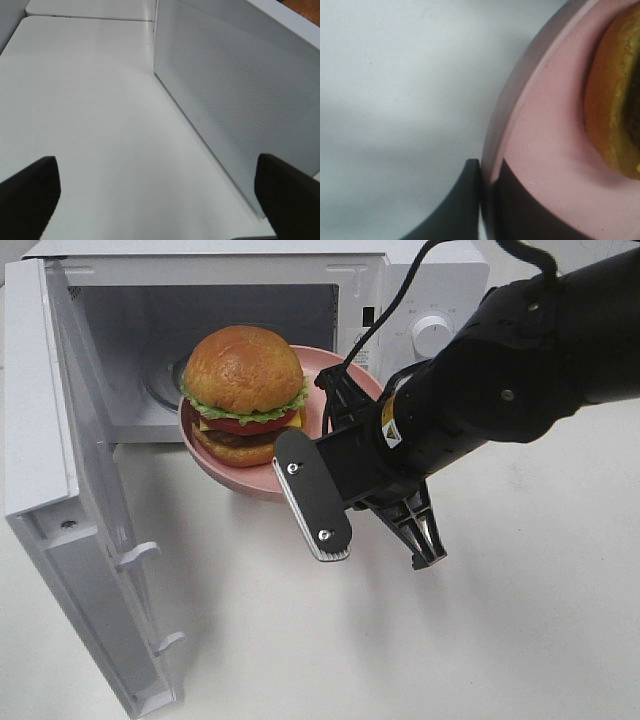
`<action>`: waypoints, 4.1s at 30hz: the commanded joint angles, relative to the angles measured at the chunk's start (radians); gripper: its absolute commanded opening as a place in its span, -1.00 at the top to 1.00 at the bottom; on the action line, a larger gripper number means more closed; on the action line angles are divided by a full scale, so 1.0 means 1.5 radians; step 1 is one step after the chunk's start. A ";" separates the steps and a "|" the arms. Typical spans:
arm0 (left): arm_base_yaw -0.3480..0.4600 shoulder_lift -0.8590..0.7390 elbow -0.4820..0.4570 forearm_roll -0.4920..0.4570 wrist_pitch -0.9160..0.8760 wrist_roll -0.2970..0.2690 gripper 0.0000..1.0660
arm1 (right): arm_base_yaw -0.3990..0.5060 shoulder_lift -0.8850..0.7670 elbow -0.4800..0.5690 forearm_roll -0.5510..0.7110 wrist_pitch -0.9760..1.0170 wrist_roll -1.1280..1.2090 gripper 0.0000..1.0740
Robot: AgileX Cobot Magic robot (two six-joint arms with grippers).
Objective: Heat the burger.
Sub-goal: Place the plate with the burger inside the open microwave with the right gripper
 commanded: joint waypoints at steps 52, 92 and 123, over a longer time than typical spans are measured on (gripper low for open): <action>0.002 -0.010 0.002 -0.001 -0.009 0.000 -0.83 | 0.020 0.292 -0.455 -0.069 0.169 0.175 1.00; 0.002 -0.010 0.002 0.002 -0.009 0.000 -0.83 | -0.007 0.474 -0.721 -0.069 0.173 0.236 1.00; 0.002 -0.010 0.002 0.002 -0.009 0.000 -0.83 | -0.023 0.517 -0.752 -0.064 0.163 0.276 0.52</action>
